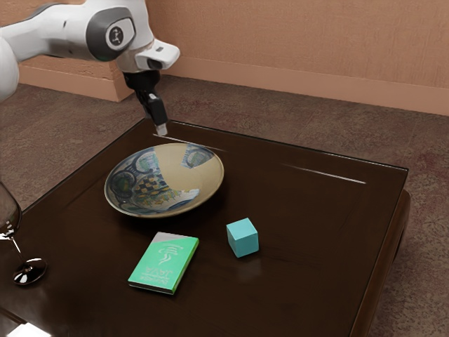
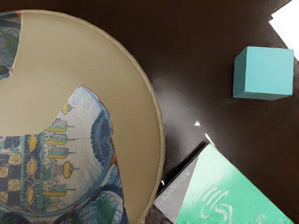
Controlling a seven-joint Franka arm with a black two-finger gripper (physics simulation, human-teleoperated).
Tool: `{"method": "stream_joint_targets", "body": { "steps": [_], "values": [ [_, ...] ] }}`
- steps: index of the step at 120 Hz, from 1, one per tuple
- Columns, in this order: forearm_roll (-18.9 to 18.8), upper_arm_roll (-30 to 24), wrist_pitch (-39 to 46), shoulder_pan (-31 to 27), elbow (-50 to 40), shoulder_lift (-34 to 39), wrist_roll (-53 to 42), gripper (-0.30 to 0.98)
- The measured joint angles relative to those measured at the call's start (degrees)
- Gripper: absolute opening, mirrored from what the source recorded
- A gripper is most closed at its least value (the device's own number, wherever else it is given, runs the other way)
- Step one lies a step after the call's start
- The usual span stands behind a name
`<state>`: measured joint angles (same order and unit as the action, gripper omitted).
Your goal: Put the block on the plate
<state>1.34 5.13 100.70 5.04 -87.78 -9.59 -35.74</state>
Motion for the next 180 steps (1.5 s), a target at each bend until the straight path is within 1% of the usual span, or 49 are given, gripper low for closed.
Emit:
{"method": "stream_joint_targets", "body": {
  "steps": [22, 33, 39, 47, 57, 71, 87, 111, 140, 159, 163, 173, 180],
  "values": [
    [-0.1, 0.0, -1.1, 0.3, -0.2, -0.7, -3.6, 0.69],
    [0.4, -0.1, -1.4, 2.8, -1.6, -2.9, -4.7, 0.69],
    [0.5, -1.2, -1.6, 3.8, -2.7, -3.2, -5.1, 0.69],
    [0.4, -4.5, -1.5, 4.6, -3.7, -3.8, -5.5, 0.69],
    [0.6, -5.9, 0.6, 6.8, -3.6, -7.1, -5.9, 0.68],
    [2.1, -6.2, 4.9, 8.4, -3.6, -11.6, -5.7, 0.69],
    [2.4, -6.0, 9.4, 10.0, -5.1, -13.2, -1.9, 0.69],
    [0.2, -5.2, 15.7, 11.3, -4.7, -19.5, 4.2, 0.69],
    [0.4, -4.7, 21.9, 11.6, -4.4, -24.1, 10.3, 0.69],
    [0.5, -4.5, 24.3, 11.6, -4.4, -26.6, 13.4, 0.69],
    [0.5, -4.5, 24.7, 11.7, -4.3, -26.7, 13.9, 0.65],
    [0.5, -4.5, 25.2, 12.1, -4.2, -26.7, 15.3, 0.47],
    [0.3, -4.5, 25.5, 12.3, -4.2, -26.6, 16.1, 0.44]
  ]
}}
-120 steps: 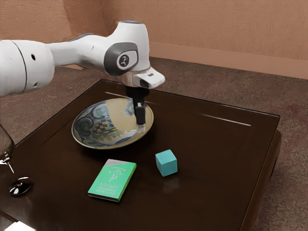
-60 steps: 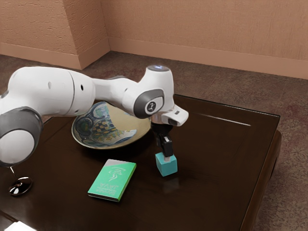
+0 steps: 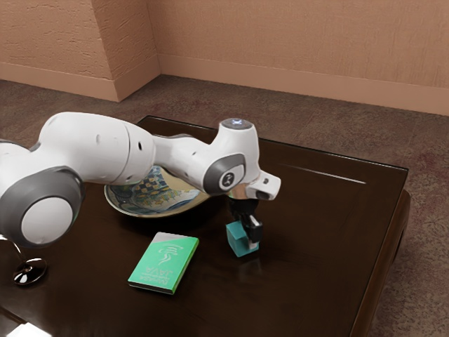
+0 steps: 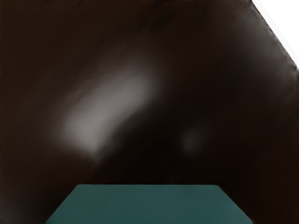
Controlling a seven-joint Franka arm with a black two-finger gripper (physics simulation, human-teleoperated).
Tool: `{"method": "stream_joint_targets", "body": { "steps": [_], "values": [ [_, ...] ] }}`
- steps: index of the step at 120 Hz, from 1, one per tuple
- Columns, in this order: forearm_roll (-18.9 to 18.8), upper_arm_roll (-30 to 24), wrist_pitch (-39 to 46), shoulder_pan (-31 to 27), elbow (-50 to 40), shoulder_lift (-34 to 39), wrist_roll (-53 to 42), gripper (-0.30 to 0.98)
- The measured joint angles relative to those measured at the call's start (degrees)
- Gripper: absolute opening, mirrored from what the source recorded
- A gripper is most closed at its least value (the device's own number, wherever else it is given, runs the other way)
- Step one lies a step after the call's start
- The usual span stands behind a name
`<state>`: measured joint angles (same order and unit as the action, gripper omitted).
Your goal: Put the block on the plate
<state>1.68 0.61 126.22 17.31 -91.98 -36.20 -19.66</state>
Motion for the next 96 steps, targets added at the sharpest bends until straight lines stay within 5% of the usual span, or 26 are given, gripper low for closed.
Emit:
{"method": "stream_joint_targets", "body": {
  "steps": [37, 64, 96],
  "values": [
    [-0.3, 0.0, -1.9, -1.2, -0.2, 5.2, 3.7, 0.38],
    [-0.2, 0.0, -8.8, -8.6, 1.0, 11.5, 5.3, 0.38],
    [-0.8, -0.1, -13.8, -20.9, 8.0, 8.3, 6.5, 0.38]
  ]
}}
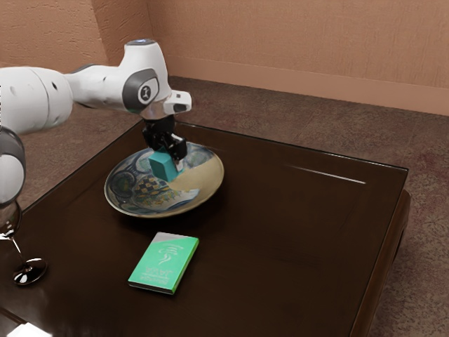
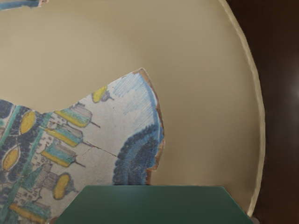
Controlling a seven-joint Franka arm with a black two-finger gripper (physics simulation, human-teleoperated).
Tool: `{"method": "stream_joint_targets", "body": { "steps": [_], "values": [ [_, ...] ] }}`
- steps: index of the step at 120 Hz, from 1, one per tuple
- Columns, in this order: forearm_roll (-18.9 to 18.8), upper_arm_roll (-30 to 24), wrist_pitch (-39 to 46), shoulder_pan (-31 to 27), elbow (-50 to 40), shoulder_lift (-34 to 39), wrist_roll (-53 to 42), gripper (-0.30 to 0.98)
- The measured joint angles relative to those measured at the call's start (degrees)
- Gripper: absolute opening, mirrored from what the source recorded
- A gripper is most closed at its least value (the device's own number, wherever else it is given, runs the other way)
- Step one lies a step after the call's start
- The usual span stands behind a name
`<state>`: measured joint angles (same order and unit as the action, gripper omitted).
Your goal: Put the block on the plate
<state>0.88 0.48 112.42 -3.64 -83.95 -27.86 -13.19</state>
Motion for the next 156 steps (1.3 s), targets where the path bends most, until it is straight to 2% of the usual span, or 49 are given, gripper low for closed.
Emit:
{"method": "stream_joint_targets", "body": {
  "steps": [17, 30, 37, 59, 77, 93, 133, 156],
  "values": [
    [0.0, 0.0, -0.5, -4.1, 8.8, -9.6, 0.4, 0.38],
    [0.3, -0.1, 0.4, -4.9, 11.0, -14.2, 0.6, 0.38],
    [0.5, -0.1, 1.0, -5.0, 11.2, -15.3, 0.7, 0.39],
    [0.8, -0.1, 1.9, -5.0, 11.3, -15.6, 0.9, 0.55],
    [0.9, -0.4, 1.7, -4.3, 9.5, -11.4, 1.0, 0.62],
    [0.9, -0.6, 0.3, -1.1, 3.0, -4.1, -0.2, 0.65],
    [0.5, -0.6, -11.3, 3.9, -0.1, 13.7, -12.0, 0.68],
    [0.2, -0.6, -14.2, 5.5, -0.9, 16.2, -17.6, 0.68]
  ]
}}
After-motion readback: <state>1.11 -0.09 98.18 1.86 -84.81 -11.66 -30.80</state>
